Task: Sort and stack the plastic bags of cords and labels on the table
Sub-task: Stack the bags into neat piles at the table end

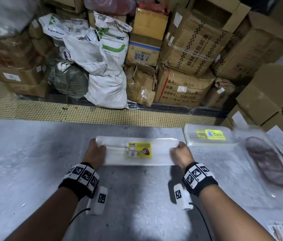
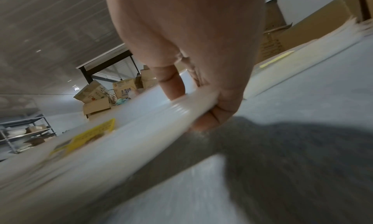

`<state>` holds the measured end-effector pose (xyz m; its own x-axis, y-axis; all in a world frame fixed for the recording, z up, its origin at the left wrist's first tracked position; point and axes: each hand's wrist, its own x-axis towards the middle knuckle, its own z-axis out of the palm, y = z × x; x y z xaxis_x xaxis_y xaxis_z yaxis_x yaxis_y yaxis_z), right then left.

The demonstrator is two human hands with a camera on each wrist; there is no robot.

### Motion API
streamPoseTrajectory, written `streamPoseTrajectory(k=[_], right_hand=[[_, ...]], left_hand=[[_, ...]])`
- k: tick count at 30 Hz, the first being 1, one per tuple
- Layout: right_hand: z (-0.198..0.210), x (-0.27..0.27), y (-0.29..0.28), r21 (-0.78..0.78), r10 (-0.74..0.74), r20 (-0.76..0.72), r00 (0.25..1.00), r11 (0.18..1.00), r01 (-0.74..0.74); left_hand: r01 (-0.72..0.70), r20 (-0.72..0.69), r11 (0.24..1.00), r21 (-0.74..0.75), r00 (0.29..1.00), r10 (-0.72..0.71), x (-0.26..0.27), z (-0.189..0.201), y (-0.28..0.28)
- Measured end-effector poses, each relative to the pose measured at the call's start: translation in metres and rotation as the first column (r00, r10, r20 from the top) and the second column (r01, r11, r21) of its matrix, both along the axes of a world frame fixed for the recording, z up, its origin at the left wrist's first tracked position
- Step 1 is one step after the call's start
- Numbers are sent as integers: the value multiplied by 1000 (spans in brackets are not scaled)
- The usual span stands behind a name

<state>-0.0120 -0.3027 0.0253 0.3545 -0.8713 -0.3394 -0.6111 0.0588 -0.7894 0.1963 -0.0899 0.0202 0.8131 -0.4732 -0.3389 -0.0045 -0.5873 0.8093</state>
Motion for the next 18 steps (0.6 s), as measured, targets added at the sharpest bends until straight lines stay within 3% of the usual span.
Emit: streamPoseTrajectory(k=[10, 18], right_hand=[[-2, 52, -79, -80, 147, -233, 961, 982, -169], [-12, 59, -89, -81, 121, -302, 946, 985, -152]], left_hand=[[-37, 40, 996, 85, 999, 34, 44, -3, -82], [-20, 146, 975, 223, 989, -13, 59, -26, -97]])
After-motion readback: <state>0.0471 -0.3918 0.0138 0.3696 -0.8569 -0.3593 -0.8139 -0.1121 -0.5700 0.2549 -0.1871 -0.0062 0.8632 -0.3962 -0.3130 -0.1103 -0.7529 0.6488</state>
